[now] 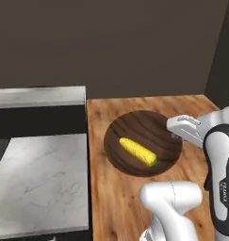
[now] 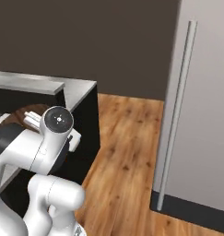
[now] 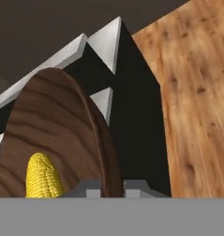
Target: Move the glass cup from next to the sink to the open cabinet. Then, move the bowl with the corn to the fridge to clear the area for faucet cleaning.
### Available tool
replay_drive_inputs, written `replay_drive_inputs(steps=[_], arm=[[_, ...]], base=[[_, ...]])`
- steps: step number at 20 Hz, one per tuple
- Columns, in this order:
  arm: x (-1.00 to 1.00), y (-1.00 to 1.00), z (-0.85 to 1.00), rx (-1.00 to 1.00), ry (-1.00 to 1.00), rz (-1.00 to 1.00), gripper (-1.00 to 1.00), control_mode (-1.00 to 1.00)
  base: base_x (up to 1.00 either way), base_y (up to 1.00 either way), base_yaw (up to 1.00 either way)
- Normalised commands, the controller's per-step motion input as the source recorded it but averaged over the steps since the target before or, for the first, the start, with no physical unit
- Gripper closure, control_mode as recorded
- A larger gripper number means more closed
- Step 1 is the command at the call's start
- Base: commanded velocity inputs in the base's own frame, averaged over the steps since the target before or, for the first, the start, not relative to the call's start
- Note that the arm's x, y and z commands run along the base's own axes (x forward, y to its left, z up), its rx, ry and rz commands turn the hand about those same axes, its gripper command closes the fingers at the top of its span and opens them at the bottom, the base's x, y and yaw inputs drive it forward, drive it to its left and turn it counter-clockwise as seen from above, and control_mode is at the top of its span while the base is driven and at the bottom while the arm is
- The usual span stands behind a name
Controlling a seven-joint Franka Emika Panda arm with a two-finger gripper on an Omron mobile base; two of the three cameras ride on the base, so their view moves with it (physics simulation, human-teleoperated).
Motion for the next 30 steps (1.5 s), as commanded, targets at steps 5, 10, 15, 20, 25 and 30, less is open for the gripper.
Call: replay_drive_inputs(steps=[5,10,15,20,25,30], arm=[[0.00,0.00,0.00,0.00,0.00,0.00,1.00,1.00],[0.00,0.00,0.00,0.00,0.00,0.00,1.00,1.00],[0.00,0.00,0.00,0.00,0.00,0.00,1.00,1.00],[0.00,0.00,0.00,0.00,0.00,0.00,1.00,1.00],[0.00,0.00,0.00,0.00,0.00,0.00,1.00,1.00],[0.00,0.00,0.00,0.00,0.00,0.00,1.00,1.00]], base=[[0.94,-0.11,0.24],[1.00,0.00,0.14],[1.00,-0.01,0.10],[1.00,-0.18,0.00],[1.00,-0.40,-0.22],[0.86,-0.45,-0.67]])
